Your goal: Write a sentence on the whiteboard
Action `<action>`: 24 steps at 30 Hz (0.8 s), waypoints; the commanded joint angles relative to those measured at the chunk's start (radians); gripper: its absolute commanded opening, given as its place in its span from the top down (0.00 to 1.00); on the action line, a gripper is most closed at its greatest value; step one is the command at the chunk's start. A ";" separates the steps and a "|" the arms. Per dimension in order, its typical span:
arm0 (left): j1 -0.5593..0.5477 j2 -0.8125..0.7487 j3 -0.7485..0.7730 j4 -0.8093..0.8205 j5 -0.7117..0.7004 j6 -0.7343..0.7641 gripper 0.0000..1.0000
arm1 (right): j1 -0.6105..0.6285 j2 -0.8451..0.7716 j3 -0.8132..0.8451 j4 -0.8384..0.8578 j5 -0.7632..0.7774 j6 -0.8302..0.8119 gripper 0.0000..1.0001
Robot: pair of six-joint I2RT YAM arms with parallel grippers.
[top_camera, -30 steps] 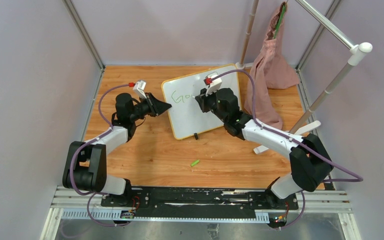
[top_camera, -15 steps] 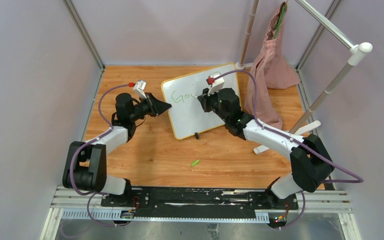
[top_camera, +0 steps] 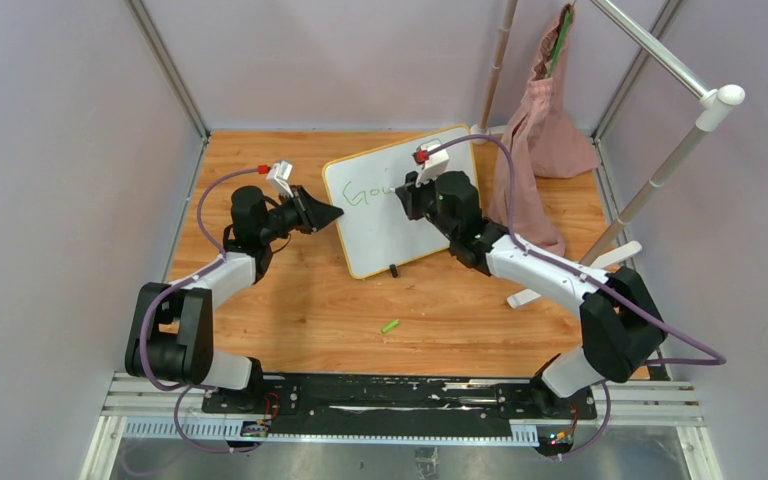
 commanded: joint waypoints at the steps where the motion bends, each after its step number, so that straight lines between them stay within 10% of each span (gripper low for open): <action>1: 0.003 -0.015 0.014 0.036 0.013 0.010 1.00 | -0.015 0.022 0.050 0.009 0.005 0.008 1.00; 24: 0.003 -0.015 0.015 0.039 0.017 0.009 1.00 | 0.048 0.032 0.044 0.006 -0.019 0.009 1.00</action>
